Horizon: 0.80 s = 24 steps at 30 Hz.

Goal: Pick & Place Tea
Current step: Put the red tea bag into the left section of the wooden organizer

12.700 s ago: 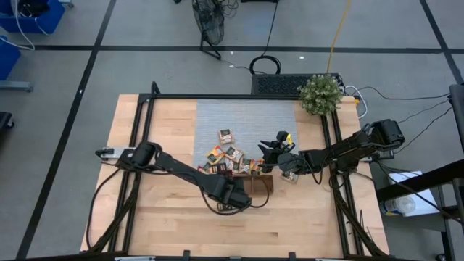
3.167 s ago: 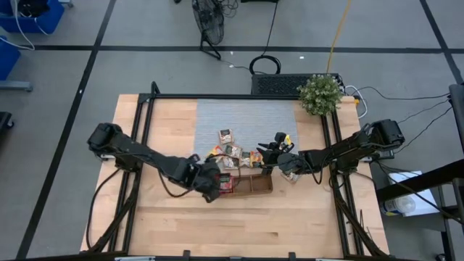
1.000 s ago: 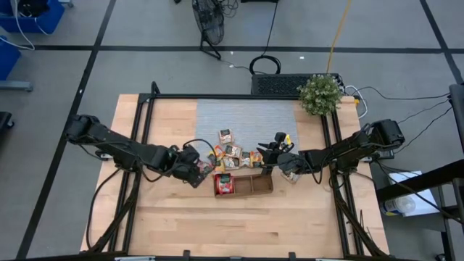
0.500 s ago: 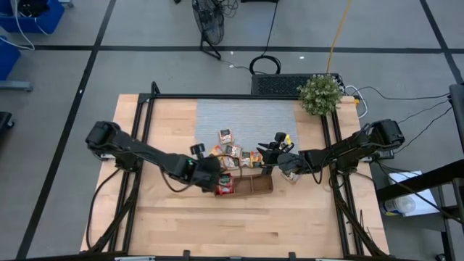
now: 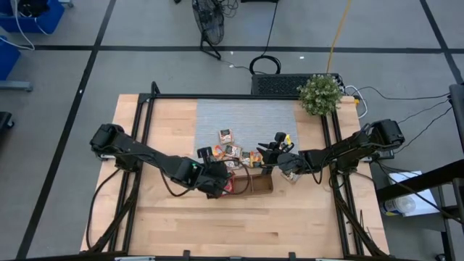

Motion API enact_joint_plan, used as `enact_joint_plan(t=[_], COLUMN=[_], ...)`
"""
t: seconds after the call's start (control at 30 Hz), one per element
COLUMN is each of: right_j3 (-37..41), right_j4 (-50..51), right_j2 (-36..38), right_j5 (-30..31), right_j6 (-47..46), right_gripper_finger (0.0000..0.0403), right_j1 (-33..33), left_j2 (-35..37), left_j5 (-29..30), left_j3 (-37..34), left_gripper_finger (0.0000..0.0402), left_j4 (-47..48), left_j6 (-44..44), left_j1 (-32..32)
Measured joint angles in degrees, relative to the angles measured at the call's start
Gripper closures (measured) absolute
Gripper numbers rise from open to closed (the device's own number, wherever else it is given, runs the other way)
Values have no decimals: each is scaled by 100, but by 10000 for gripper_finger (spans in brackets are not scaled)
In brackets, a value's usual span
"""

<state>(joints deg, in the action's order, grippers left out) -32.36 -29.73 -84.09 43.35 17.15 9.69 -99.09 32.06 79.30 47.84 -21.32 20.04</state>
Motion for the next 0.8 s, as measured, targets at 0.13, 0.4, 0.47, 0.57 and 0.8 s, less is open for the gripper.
enact_joint_plan(t=[0.13,0.4,0.47,0.57,0.8], right_j3=[0,0,0,0,0], right_j4=[1,-1,2,1,-1], right_j2=[0,0,0,0,0], right_j5=[-1,-7,-7,-9,-11], right_j6=[-1,-1,-1,-1,-1], right_gripper_finger=[332,332,332,332,332], right_j1=[0,0,0,0,0], left_j2=[1,1,1,1,-6], left_j5=[-31,-46,-92,-369,-714], left_j3=[-2,-194,-313,-530,-853], left_gripper_finger=[401,401,401,401,399], left_j4=[180,286,154,-182,-605], left_j6=[-220,-497,-455,-303,-250], left_j1=[41,27,23,23,28])
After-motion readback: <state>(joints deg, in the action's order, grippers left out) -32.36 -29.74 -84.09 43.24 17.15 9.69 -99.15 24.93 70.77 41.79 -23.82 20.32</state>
